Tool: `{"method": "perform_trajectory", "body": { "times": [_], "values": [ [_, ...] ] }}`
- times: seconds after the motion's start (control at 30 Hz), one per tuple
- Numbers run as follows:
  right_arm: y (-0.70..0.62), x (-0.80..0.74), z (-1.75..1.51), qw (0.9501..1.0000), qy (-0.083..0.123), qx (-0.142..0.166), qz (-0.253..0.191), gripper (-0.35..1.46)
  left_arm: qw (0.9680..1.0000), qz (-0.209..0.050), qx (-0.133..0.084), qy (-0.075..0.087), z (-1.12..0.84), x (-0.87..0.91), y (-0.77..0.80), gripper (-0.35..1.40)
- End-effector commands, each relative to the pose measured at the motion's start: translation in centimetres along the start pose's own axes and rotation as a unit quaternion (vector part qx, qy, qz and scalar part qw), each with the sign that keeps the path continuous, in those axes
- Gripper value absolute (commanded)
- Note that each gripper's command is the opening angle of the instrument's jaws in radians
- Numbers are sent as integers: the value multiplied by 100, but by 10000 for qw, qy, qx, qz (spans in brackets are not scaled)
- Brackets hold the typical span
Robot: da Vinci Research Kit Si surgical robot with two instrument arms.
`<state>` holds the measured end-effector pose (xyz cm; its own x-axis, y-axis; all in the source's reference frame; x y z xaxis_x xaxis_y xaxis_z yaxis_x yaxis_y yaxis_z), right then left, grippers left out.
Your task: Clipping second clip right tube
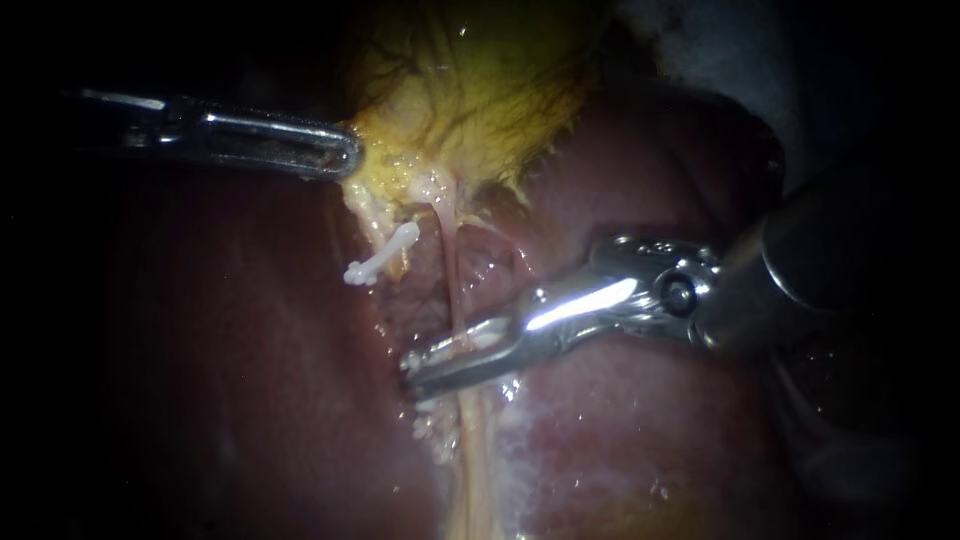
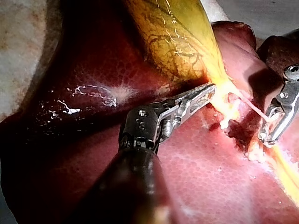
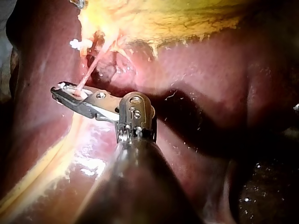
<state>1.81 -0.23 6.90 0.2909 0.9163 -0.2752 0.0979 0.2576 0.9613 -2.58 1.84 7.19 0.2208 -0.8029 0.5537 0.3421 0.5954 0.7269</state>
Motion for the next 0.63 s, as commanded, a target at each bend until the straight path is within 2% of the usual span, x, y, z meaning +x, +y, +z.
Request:
{"method": "perform_trajectory", "body": {
  "times": [0.03,0.37,0.63],
  "values": [
    [0,0,0,10000,-1,2,36,-35,10000,-2,0,0,0,0,0,-35],
    [-2,-3,2,9999,-95,-76,92,-35,10000,-3,4,1,-1,-1,0,-35],
    [2,-7,3,9999,-103,-80,73,-35,10000,-2,-2,-1,1,0,0,-35]
  ]
}}
